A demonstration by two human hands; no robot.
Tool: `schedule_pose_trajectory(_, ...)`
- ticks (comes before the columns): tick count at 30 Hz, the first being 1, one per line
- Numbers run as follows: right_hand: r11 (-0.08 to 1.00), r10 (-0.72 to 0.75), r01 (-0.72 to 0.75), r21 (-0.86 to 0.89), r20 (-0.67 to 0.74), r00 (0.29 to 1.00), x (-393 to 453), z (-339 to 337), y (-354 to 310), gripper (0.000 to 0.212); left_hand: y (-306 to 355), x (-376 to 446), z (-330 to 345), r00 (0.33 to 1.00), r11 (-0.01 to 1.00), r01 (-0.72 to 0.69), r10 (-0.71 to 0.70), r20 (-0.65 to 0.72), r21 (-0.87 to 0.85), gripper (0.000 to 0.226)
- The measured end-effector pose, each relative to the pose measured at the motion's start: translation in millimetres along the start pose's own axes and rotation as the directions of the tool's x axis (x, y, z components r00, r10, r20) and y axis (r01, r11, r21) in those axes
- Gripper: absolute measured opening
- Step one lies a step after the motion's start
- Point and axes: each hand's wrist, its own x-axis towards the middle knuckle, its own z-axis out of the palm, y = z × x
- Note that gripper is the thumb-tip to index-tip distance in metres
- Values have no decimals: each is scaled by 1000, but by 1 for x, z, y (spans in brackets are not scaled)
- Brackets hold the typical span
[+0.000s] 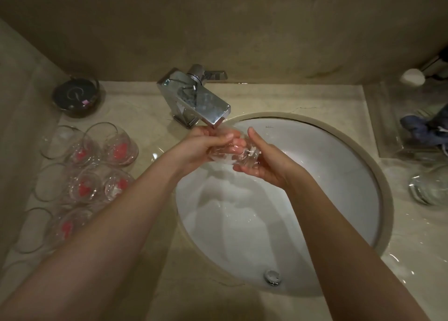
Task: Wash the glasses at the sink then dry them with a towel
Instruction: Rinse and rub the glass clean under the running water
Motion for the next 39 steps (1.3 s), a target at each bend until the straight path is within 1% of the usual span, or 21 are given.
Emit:
schedule_pose_trajectory(2,1000,-21,21,7,4,1000,1,-2,2,40,-1,-1,0,1000,1000,-6,6,16,17,15)
schedule_pose_trajectory(4,995,-83,86,51,-56,995,4,-4,7,33,-4,-2,2,999,997,-35,38,-38,64,17)
schedule_pose_trajectory(7,977,-90,115,182,-139,986,11,3,19,43,-18,2,12,952,992,-84,107,-287,93,25)
schedule_pose_trajectory(8,969,-64,101,227,-164,984,13,9,23,43,-24,4,17,926,991,-105,128,-355,83,36)
schedule_pose_trajectory(10,951,4,55,305,-189,982,16,20,27,44,-30,6,27,890,986,-160,123,-439,-50,60)
schedule_pose_trajectory(11,945,35,26,327,-180,983,16,25,27,45,-30,7,31,883,970,-193,105,-458,-149,63)
schedule_pose_trajectory(13,960,73,-18,278,-189,979,17,34,27,48,-29,10,35,857,933,-242,77,-509,-267,53)
schedule_pose_trajectory(15,996,-24,51,80,-306,952,20,39,31,45,-27,11,36,824,938,-231,47,-565,-258,36)
schedule_pose_trajectory(18,925,-369,274,-264,-447,815,24,44,39,34,-30,13,38,830,966,-189,60,-554,-178,7)
schedule_pose_trajectory(20,943,-322,238,-232,-467,823,29,49,42,43,-34,16,41,824,965,-183,44,-566,-190,7)
schedule_pose_trajectory(21,974,-224,177,-142,-474,851,29,53,40,55,-35,17,44,808,961,-180,21,-589,-212,7)
schedule_pose_trajectory(23,991,-34,87,98,-448,893,36,55,42,86,-40,20,43,775,958,-191,15,-632,-212,23)
schedule_pose_trajectory(24,990,-9,73,123,-455,891,38,56,44,92,-42,20,42,773,959,-195,21,-634,-206,25)
schedule_pose_trajectory(25,996,-18,56,69,-455,890,34,59,44,89,-43,19,41,779,961,-194,27,-626,-199,23)
schedule_pose_trajectory(27,982,-167,106,-154,-464,870,27,62,44,64,-50,17,40,788,972,-186,59,-613,-145,26)
schedule_pose_trajectory(29,961,-257,164,-223,-500,827,26,61,47,45,-58,20,40,786,976,-183,76,-614,-114,37)
schedule_pose_trajectory(30,965,-249,167,-202,-511,823,30,61,47,46,-59,21,40,775,980,-168,65,-629,-106,45)
schedule_pose_trajectory(32,995,-93,98,-14,-477,874,31,64,39,69,-60,21,38,762,984,-118,5,-648,-131,58)
schedule_pose_trajectory(34,998,30,-4,65,-402,915,42,59,42,89,-64,21,31,774,974,-93,-58,-630,-204,53)
schedule_pose_trajectory(37,991,-112,70,-111,-437,892,34,66,44,63,-69,19,31,785,956,-91,-104,-611,-279,57)
schedule_pose_trajectory(39,957,-276,186,-222,-504,818,33,68,50,60,-71,19,35,770,972,-117,-42,-637,-205,67)
